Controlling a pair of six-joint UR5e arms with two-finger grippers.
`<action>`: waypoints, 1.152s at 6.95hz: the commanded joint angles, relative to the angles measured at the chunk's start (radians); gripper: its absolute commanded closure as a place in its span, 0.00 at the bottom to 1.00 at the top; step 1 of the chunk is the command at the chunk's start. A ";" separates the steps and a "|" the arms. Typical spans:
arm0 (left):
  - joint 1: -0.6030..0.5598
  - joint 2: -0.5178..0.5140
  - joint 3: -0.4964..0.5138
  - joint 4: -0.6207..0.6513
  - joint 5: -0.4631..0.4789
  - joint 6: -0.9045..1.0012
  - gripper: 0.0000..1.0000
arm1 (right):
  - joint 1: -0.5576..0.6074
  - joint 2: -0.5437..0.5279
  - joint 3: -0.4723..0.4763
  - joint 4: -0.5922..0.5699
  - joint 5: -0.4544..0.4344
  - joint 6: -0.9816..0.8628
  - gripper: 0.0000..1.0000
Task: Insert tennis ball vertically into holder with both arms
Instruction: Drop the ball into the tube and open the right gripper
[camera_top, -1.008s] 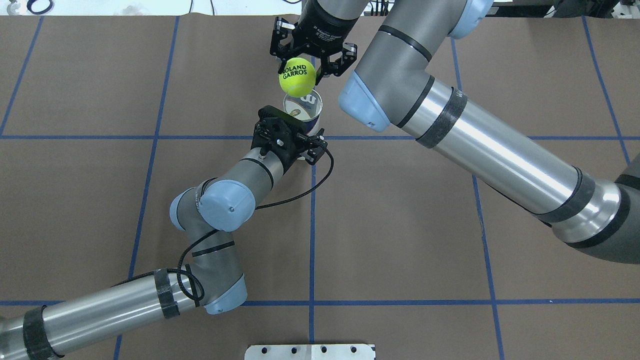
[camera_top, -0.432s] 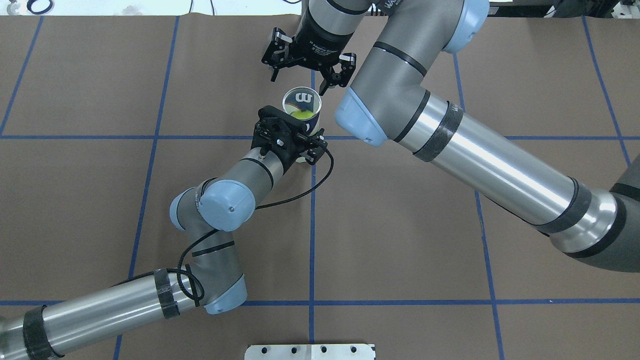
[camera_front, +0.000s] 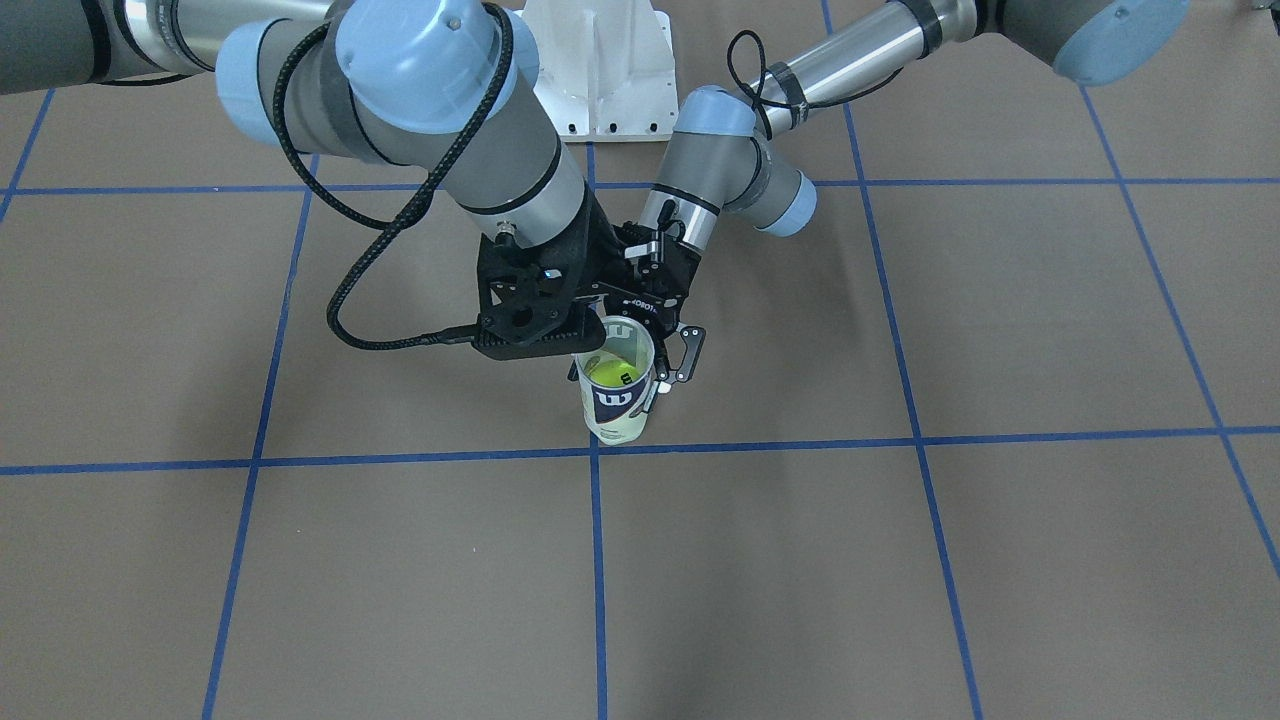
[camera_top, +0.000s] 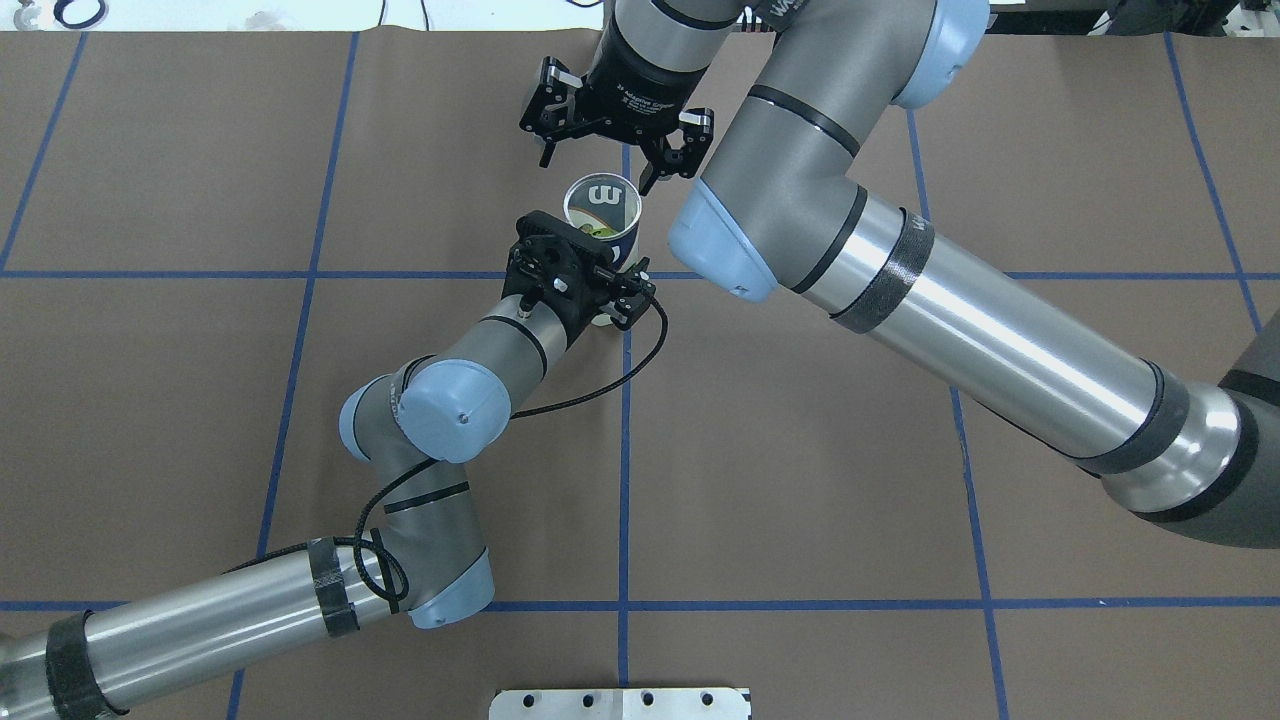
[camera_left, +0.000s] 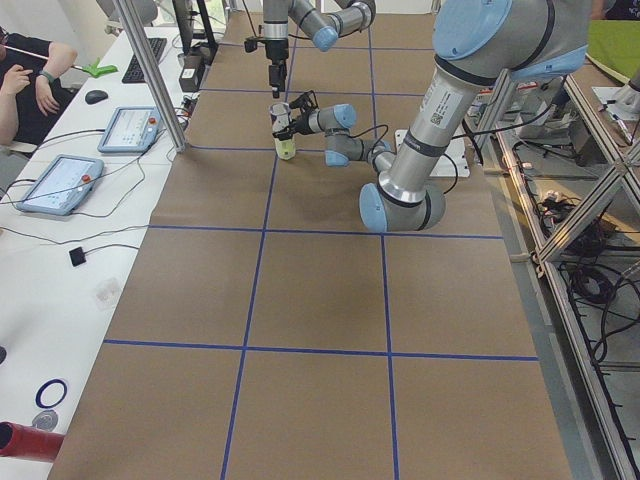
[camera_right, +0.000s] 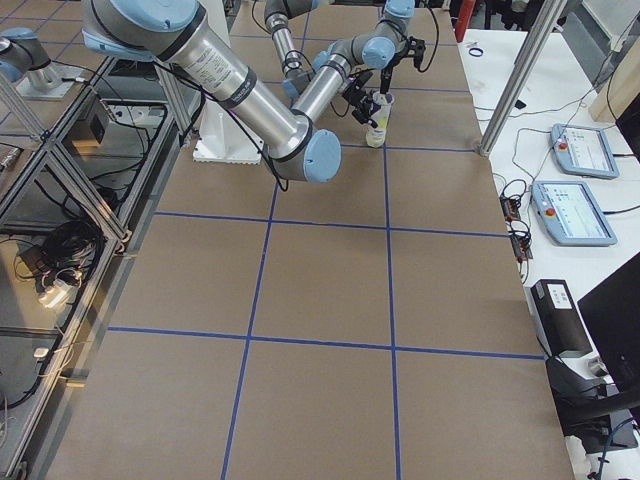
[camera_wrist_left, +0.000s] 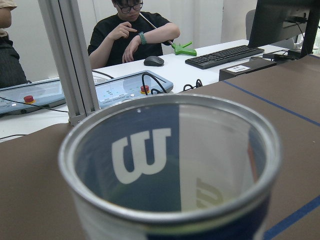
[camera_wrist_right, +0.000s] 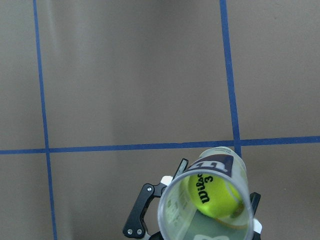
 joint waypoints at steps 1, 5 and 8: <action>-0.003 0.008 -0.001 0.012 -0.008 0.004 0.01 | 0.010 0.002 0.018 -0.011 0.000 -0.001 0.00; 0.006 0.013 -0.012 0.016 -0.009 0.006 0.01 | 0.039 0.000 0.021 -0.011 0.011 -0.003 0.00; 0.042 0.069 -0.078 0.016 -0.008 0.004 0.01 | 0.052 0.003 0.041 -0.032 0.018 -0.004 0.00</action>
